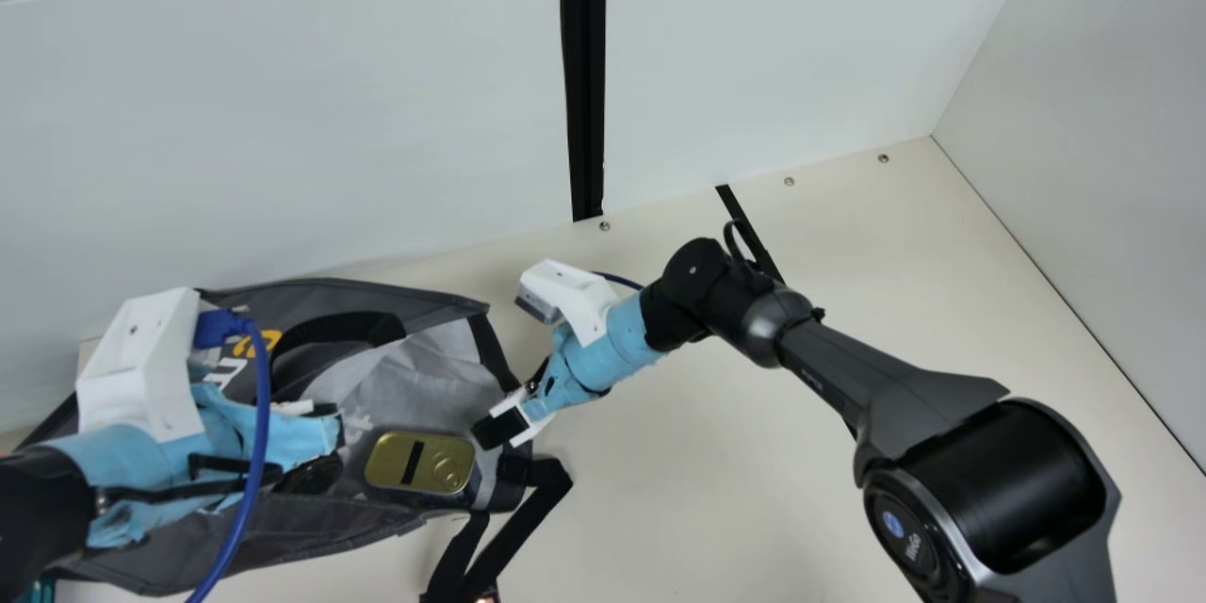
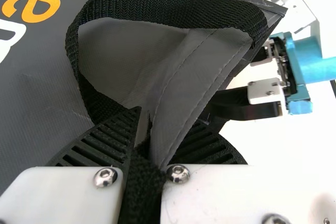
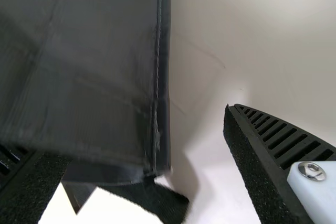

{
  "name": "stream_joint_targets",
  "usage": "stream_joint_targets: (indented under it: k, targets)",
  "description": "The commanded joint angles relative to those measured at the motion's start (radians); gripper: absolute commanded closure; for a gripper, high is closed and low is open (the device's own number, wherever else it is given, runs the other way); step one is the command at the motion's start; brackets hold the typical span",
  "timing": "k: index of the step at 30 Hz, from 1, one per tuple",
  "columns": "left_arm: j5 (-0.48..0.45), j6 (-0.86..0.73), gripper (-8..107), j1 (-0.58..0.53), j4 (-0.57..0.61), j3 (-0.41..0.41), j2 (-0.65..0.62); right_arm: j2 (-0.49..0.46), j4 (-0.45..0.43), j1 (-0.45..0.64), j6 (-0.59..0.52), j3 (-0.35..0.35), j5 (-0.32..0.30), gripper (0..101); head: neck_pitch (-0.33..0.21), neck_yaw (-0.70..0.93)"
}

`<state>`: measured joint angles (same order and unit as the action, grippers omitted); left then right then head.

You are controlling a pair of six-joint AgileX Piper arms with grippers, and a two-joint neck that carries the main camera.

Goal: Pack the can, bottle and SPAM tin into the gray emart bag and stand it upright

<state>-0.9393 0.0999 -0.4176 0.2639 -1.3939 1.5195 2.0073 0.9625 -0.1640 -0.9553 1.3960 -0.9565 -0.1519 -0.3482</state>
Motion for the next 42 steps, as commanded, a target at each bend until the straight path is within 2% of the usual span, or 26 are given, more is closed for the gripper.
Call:
stream_joint_targets:
  k: [1,9,23,32,41,42]
  targets:
    - [0.000,0.000,107,0.000,0.000,0.000,0.000,0.010,0.000,-0.008,0.006,0.008,0.003,6,-0.023,-0.001]
    - [0.000,0.000,107,0.000,0.000,0.000,0.000,0.047,0.005,-0.041,0.034,0.040,0.007,6,-0.023,-0.001]
    - [0.000,0.000,107,0.000,0.000,0.000,0.000,0.045,0.041,-0.026,0.055,0.030,-0.012,100,-0.023,-0.001]
    - [0.000,0.000,107,0.000,0.000,0.000,0.000,0.014,0.095,0.014,0.066,-0.005,-0.041,101,-0.023,-0.001]
    - [0.000,0.000,107,0.000,0.000,0.000,0.000,-0.035,0.212,0.064,0.094,-0.046,-0.122,101,-0.023,-0.001]
    - [-0.001,0.000,107,0.001,0.000,0.023,-0.024,-0.044,0.228,0.071,0.099,-0.051,-0.135,101,-0.023,-0.001]
